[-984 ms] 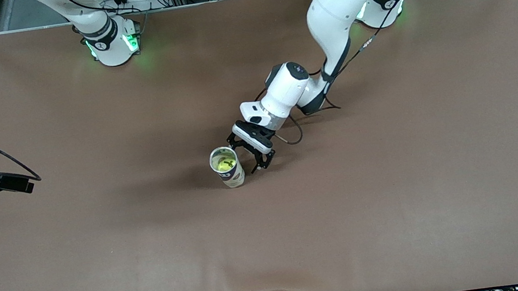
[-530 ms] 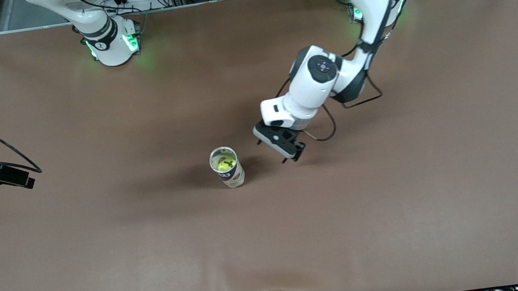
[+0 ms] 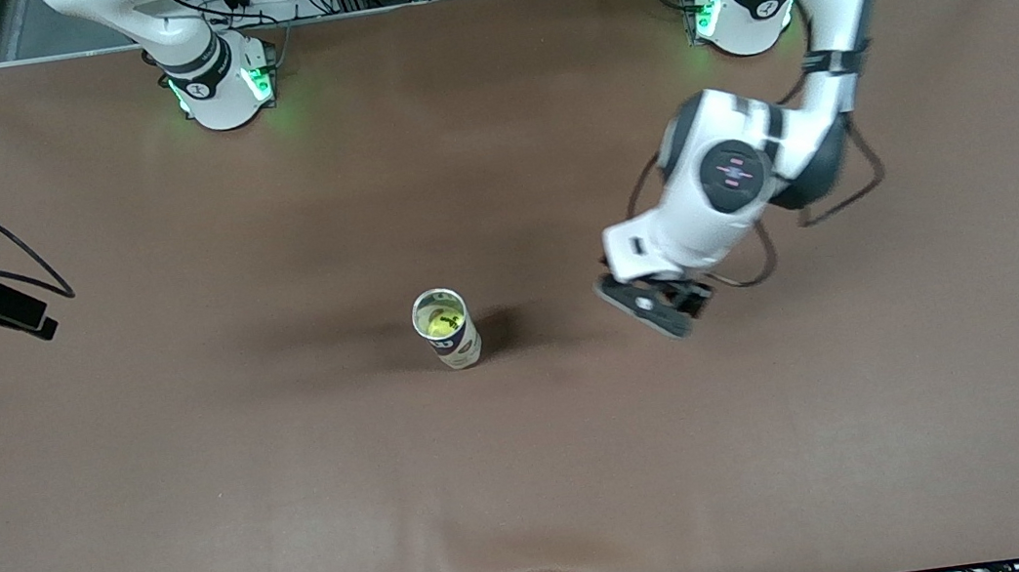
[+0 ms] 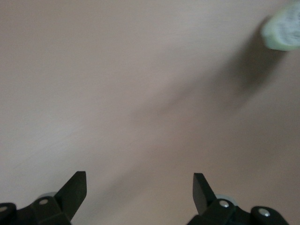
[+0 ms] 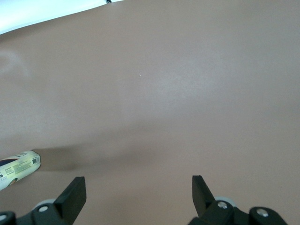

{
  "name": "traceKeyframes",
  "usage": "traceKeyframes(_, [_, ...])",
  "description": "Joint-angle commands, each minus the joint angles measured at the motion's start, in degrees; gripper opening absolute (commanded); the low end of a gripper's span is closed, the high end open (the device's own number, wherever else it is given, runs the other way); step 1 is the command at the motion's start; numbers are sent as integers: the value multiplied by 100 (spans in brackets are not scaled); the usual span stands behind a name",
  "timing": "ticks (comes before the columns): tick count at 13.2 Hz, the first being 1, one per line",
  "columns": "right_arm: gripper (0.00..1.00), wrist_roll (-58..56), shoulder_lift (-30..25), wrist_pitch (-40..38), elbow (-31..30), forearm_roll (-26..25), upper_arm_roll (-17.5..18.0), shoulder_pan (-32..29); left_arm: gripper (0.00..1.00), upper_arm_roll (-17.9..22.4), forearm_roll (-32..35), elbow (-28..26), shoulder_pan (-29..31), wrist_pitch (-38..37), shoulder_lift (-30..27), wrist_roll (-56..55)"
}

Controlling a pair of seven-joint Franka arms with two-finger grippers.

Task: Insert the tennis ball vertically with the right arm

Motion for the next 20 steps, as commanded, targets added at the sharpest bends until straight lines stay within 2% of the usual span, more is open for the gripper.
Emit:
traceKeyframes(1, [100, -79, -100, 97, -119, 101, -121, 76, 100, 15, 143, 577, 802, -828, 17, -47])
traceKeyframes(3, [100, -96, -100, 80, -119, 109, -121, 49, 100, 76, 458, 631, 1190, -1039, -131, -361])
traceKeyframes(6, [100, -26, -108, -61, -101, 109, -86, 119, 100, 112, 1046, 920, 1244, -1793, -413, -1294])
traceKeyframes(8, [100, -69, -117, -96, -101, 118, 80, -37, 100, 129, 1075, 991, 1253, -2260, -746, -1514])
traceKeyframes(9, [100, -70, -135, -201, -101, 118, 446, -369, 100, 208, 1075, 939, 1244, -2340, -1000, -1463])
traceKeyframes(10, [100, -17, -152, -254, -93, 118, 642, -494, 100, 261, 1075, 878, 1288, -2402, -1220, -1454])
traceKeyframes(12, [100, -8, -161, -263, -84, 118, 705, -539, 100, 148, 987, 868, 1761, -2726, -1520, -1463])
traceKeyframes(14, [100, 1, -179, -307, -84, 118, 723, -513, 100, 77, 820, 825, 1990, -2938, -1836, -1576])
traceKeyframes(17, [100, -8, -187, -316, -84, 127, 897, -636, 100, -80, 785, 745, 2009, -3438, -2320, -2146])
traceKeyframes(20, [100, -43, -187, -325, -84, 127, 1012, -812, 100, -134, 819, 850, 2009, -3668, -2427, -2218])
